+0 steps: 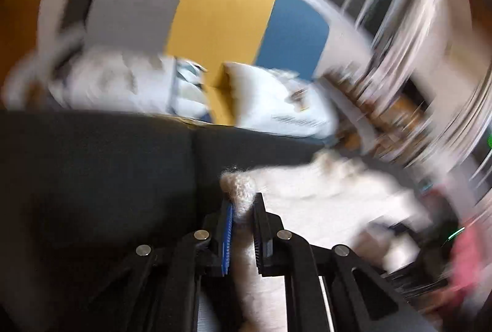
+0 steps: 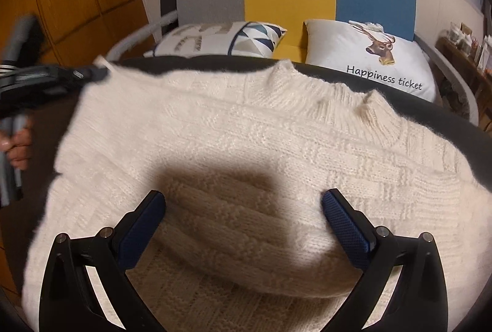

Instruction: Fold clothes

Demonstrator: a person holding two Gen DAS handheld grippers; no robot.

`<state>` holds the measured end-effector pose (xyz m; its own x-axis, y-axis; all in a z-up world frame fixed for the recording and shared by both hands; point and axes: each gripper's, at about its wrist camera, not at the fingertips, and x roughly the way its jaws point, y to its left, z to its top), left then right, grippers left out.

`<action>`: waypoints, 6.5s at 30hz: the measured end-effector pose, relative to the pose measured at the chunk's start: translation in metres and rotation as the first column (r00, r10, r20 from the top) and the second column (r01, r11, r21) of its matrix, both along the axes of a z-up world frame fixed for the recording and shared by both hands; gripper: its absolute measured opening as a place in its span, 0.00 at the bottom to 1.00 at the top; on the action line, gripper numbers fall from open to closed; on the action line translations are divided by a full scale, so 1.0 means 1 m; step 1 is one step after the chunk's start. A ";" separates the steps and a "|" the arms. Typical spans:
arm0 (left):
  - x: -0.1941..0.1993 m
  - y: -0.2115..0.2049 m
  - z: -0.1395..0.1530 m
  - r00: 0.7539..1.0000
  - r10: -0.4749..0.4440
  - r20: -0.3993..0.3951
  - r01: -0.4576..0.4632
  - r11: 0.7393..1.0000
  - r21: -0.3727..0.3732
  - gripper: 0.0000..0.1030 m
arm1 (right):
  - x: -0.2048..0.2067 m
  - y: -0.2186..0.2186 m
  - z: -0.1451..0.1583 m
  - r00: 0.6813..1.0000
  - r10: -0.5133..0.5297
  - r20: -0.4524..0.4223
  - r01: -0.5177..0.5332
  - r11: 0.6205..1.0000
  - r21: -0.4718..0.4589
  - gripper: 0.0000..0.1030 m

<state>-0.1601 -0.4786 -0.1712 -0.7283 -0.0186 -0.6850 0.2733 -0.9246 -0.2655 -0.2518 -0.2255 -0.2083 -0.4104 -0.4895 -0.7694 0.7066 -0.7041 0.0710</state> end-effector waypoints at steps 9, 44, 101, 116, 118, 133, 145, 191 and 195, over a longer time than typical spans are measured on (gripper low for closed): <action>0.020 -0.041 -0.035 0.995 0.101 0.026 -0.103 0.920 0.377 0.40 | -0.001 0.002 -0.001 1.000 -0.001 0.003 0.001 1.000 -0.012 1.00; 0.090 0.055 -0.022 0.999 0.028 0.020 -0.028 1.000 -0.001 0.29 | -0.018 0.042 0.004 0.988 -0.024 0.154 0.069 0.954 -0.292 1.00; 0.046 0.082 0.007 1.000 0.018 -0.005 -0.019 0.997 -0.079 0.34 | -0.011 0.104 0.033 0.993 0.022 0.115 -0.004 0.988 -0.154 1.00; -0.041 0.173 -0.018 0.978 -0.183 0.102 0.197 0.968 -0.157 0.35 | -0.051 0.188 0.020 0.944 0.027 0.330 0.109 0.915 -0.388 1.00; -0.044 0.178 -0.016 0.975 -0.202 0.092 0.215 0.963 -0.163 0.35 | -0.058 0.185 0.017 0.936 0.017 0.351 0.132 0.909 -0.396 1.00; -0.062 0.207 -0.007 0.940 -0.339 0.040 0.340 0.923 -0.181 0.36 | -0.074 0.183 0.014 0.952 0.039 0.304 0.065 0.943 -0.326 1.00; -0.081 0.228 -0.017 0.910 -0.409 0.068 0.415 0.891 -0.184 0.36 | -0.090 0.192 0.014 0.920 0.174 0.351 -0.005 0.901 -0.434 1.00; -0.103 0.246 -0.020 0.845 -0.519 0.129 0.534 0.834 -0.142 0.38 | -0.065 0.151 0.021 0.861 0.353 0.365 -0.267 0.926 -0.266 1.00; -0.095 0.210 -0.010 0.881 -0.466 0.085 0.473 0.875 -0.107 0.38 | -0.067 0.160 0.014 0.869 0.319 0.378 -0.222 0.934 -0.279 1.00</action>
<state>-0.2547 -0.2684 -0.1811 -0.6337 0.2310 -0.7383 -0.1896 -0.9716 -0.1412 -0.3193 -0.0654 -0.1939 0.0921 -0.7103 -0.6978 0.7390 -0.4209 0.5260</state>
